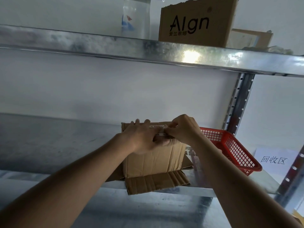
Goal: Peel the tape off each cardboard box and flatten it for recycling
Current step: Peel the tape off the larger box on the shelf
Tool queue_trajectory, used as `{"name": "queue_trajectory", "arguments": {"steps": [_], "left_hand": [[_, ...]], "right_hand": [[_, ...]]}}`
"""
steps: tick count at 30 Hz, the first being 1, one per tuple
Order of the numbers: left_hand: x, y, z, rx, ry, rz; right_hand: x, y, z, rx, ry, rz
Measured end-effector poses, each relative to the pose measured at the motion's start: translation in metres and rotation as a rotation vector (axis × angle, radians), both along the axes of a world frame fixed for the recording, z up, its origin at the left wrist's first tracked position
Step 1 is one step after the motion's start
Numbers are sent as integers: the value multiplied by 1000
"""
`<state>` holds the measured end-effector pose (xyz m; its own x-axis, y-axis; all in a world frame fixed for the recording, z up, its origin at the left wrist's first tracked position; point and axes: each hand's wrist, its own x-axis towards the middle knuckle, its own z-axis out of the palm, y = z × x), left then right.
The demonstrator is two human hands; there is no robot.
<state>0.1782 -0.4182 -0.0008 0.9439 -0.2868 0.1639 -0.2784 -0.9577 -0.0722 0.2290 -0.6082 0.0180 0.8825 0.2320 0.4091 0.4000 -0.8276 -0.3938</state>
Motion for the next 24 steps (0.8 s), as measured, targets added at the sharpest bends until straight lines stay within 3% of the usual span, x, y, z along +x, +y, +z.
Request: {"name": "queue_trajectory", "arguments": {"steps": [3,8,14,19,22,24], "left_hand": [[1,4,0,20,-31,-1],[6,13,6,35,3,-9],[9,-5,17,-76,126,-27],[5,-24,6,11,38,7],[2,-24,4,21,-12,-20],[2,-22,2,30,-28,-36]], "right_hand": [[0,-1,-1,-23,-15,-12],[3,-21,1,206,-30,-120],[-1,-27,-3,159,-90,59],[-2,-26,1,51,51,143],[-2,-22,0,-7,-16,132],[-1,-22,-1,60,-58,111]]}}
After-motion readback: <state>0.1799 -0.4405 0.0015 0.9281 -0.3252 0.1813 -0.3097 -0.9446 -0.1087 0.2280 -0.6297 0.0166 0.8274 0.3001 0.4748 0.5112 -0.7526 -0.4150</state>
